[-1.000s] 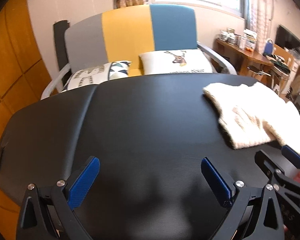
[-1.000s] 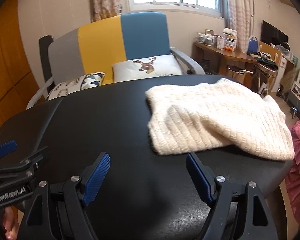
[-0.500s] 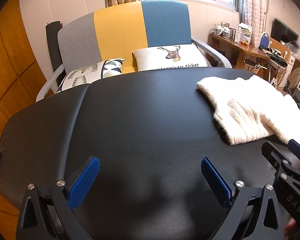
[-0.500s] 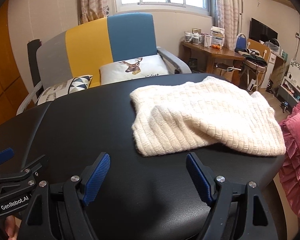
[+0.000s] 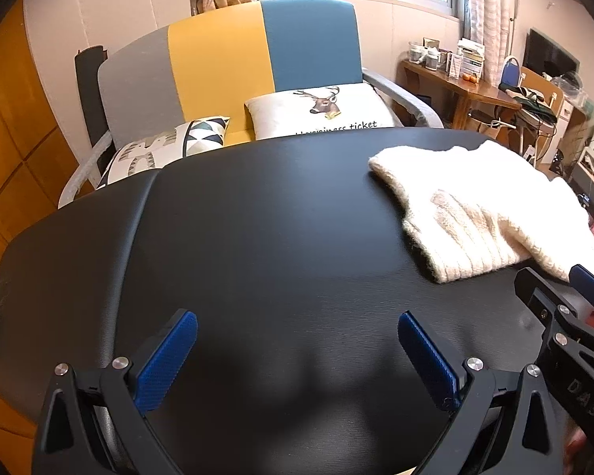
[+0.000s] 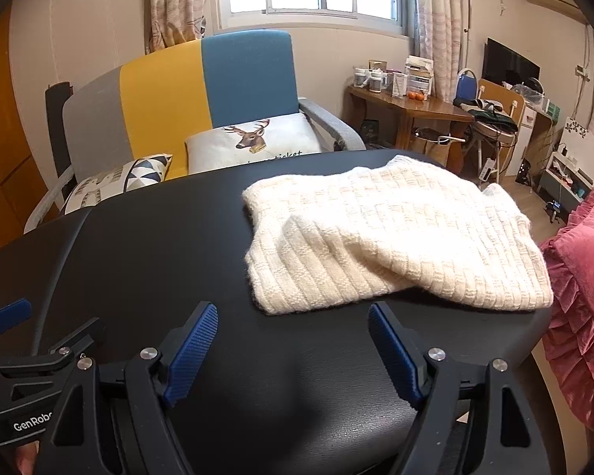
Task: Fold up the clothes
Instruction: 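Move both grippers open toward the cream sweater on the table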
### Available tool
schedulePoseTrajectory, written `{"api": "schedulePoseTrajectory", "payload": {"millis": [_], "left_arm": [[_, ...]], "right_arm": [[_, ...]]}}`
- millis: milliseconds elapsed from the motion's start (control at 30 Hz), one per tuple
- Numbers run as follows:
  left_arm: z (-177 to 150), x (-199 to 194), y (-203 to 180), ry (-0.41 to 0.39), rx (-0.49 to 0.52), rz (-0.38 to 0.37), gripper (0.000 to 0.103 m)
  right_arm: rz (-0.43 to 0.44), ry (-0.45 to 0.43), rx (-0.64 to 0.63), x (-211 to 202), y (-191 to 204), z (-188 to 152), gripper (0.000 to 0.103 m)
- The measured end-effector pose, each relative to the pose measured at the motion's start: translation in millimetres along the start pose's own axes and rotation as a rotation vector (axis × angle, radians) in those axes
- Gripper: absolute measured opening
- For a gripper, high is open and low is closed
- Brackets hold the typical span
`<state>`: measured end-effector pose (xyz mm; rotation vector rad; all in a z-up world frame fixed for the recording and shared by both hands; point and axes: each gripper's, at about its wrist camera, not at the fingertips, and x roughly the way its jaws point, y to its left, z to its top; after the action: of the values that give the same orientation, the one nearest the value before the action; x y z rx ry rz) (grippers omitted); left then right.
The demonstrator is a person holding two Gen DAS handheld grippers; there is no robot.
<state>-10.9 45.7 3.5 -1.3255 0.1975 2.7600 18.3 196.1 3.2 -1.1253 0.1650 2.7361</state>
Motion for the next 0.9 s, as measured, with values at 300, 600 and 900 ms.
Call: {"api": "schedulePoseTrajectory", "payload": {"millis": [300, 600, 900], "left_arm": [[5.2, -2.5, -18.2, -0.007, 0.034, -0.03, 0.103], [7.0, -0.1, -45.7, -0.007, 0.081, -0.061, 0.103], [16.7, 7.3, -69.9, -0.02, 0.135, -0.083, 0.103]], "right_arm": [[-0.036, -0.004, 0.038, -3.5, -19.1, 2.6, 0.081], [-0.071, -0.014, 0.078, -4.5, -41.7, 5.1, 0.081], [-0.109, -0.015, 0.109, 2.7, -67.3, 6.2, 0.081]]}}
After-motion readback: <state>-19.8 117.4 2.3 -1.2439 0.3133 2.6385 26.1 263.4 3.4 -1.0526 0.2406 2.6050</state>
